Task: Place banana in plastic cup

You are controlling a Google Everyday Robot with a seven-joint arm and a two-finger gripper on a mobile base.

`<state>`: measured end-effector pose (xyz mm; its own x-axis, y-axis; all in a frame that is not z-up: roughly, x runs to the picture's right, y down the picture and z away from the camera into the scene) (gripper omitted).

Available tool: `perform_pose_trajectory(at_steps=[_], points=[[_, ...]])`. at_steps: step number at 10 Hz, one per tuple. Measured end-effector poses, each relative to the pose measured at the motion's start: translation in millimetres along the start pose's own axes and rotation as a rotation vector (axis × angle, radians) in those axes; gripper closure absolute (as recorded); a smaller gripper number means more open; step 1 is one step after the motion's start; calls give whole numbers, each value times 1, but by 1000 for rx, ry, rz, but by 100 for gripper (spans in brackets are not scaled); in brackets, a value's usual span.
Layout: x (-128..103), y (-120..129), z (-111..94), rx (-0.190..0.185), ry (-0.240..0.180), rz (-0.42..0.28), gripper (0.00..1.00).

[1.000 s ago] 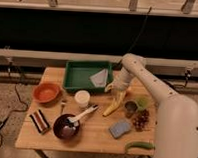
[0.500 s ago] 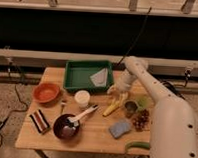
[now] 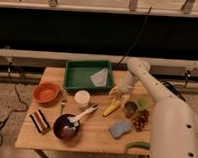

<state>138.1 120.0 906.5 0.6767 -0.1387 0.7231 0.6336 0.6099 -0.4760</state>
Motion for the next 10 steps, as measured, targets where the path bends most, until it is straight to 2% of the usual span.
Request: perform_pose_trajectory(at_steps=[10], points=[[-2, 18, 8, -26, 3, -11, 31]])
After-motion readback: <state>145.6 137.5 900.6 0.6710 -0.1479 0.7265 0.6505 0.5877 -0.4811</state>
